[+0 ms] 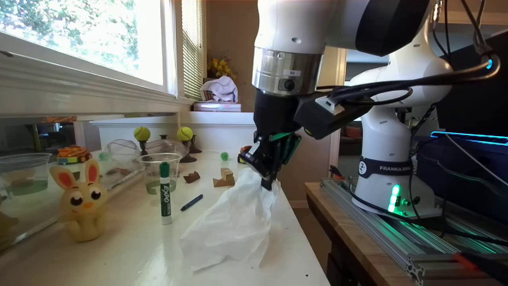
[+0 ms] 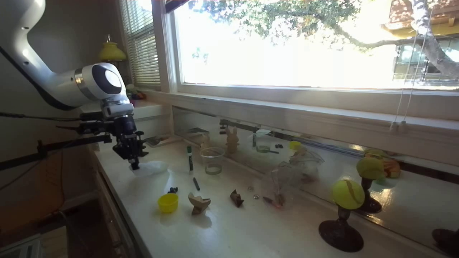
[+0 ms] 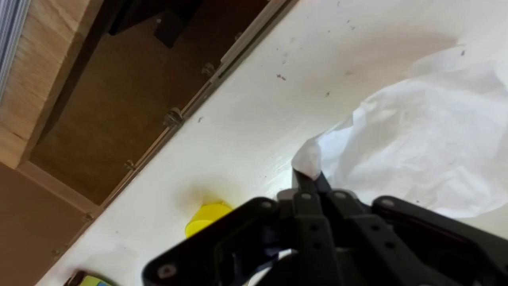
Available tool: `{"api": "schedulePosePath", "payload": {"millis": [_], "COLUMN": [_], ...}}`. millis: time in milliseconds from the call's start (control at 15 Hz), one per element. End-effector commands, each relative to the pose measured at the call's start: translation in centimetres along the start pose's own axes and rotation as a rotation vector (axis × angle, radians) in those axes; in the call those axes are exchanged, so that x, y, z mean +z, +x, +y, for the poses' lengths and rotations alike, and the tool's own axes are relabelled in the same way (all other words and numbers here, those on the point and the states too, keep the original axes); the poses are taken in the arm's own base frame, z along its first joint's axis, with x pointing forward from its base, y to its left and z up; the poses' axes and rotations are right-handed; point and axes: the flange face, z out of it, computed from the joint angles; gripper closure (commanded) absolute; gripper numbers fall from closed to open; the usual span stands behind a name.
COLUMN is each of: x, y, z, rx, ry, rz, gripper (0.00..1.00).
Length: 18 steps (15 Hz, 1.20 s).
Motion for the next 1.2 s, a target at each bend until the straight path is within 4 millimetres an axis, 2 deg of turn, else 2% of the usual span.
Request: {"api": "schedulePosePath", "payload": {"millis": [0, 400, 533, 667, 1133], "x": [0.2, -2.8, -3.2, -2.9, 1.1], "y": [-0.4, -1.3, -1.6, -2.0, -2.4], "z": [-1.4, -2.4, -2.8, -3.2, -4.5], "rx": [-0.067, -0.180, -0.222, -0.257, -0.311], "ry": [-0.070, -0.190, -0.241, -0.283, -0.346], "rz": [0.052, 0.150, 0.159, 0.172, 0.217], "gripper": [1.00, 1.00, 1.00, 1.00, 1.00]}}
